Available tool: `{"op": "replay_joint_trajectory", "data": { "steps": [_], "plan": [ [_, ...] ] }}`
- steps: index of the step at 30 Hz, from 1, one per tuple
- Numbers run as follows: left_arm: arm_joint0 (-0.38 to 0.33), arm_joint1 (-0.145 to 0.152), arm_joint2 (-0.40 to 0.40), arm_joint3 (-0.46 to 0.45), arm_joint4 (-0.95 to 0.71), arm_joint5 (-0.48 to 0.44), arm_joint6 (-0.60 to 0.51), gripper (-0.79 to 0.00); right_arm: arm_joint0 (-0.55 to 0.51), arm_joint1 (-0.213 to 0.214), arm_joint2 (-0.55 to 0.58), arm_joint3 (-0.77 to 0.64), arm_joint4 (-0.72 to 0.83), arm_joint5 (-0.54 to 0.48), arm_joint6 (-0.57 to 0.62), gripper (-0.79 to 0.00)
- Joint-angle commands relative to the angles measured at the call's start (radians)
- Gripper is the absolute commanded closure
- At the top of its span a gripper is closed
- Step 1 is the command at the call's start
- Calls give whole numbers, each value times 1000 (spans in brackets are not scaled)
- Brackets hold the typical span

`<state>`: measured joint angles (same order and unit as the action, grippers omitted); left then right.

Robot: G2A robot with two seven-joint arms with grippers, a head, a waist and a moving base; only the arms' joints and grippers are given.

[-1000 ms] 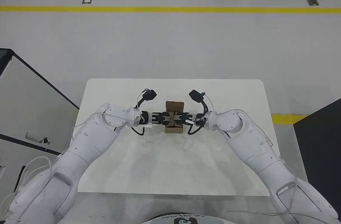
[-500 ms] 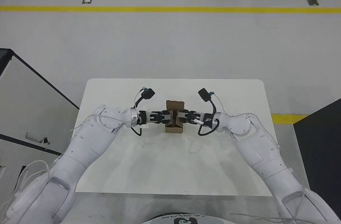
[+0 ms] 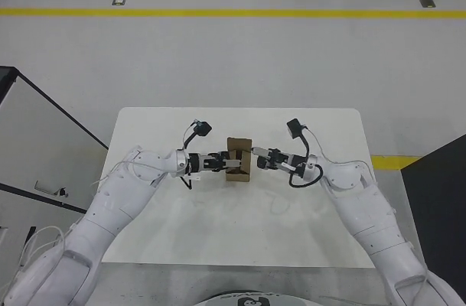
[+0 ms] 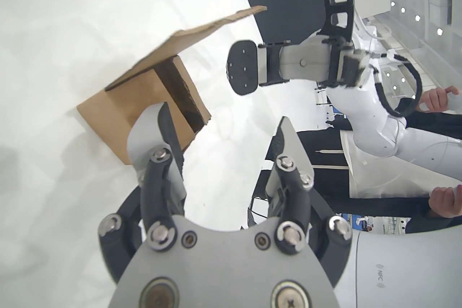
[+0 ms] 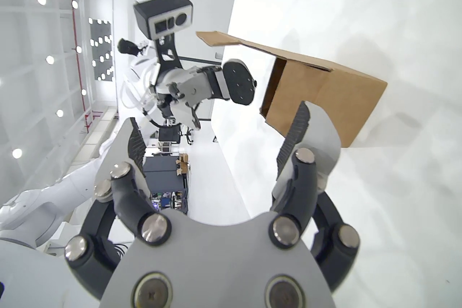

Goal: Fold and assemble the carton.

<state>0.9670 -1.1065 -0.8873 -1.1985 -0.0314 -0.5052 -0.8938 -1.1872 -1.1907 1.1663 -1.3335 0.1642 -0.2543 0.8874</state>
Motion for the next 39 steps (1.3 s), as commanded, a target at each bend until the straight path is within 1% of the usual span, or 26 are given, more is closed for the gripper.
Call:
{"op": "replay_joint_trajectory", "data": {
  "steps": [1, 7, 9, 13, 18, 21, 24, 28, 32, 39],
  "plan": [
    [21, 8, -20, -26, -11, -20, -13, -785, -5, 3, 28, -7, 61, -4, 8, -785],
    [22, 10, -25, -29, -3, -21, -7, -785, -6, 4, 31, -9, 66, -6, 9, -785],
    [32, 10, -24, -38, 4, -14, 2, -785, -5, 2, 33, -4, 94, 5, 2, -785],
    [54, 15, -26, -58, -2, -23, -29, -785, 42, -1, 36, 34, 121, 9, -7, -785],
    [88, 26, -44, -79, -5, -53, -58, -785, 120, -14, -1, 110, 122, 13, -33, -785],
    [106, 33, -49, -102, 2, -65, -90, -785, 177, -28, -41, 172, 126, 10, -40, -785],
    [114, 33, -40, -111, -9, -59, -107, -785, 237, -46, -87, 244, 132, -3, -46, -785],
    [106, 23, -14, -94, -5, -39, -77, -785, 306, -74, -150, 346, 136, -29, -63, -785],
    [98, 13, 10, -72, -16, -47, -60, -785, 363, -103, -204, 440, 151, -60, -72, -785],
    [78, 0, 37, -31, -22, -45, -42, -785, 427, -147, -268, 577, 205, -97, -10, -785]
  ]
}}
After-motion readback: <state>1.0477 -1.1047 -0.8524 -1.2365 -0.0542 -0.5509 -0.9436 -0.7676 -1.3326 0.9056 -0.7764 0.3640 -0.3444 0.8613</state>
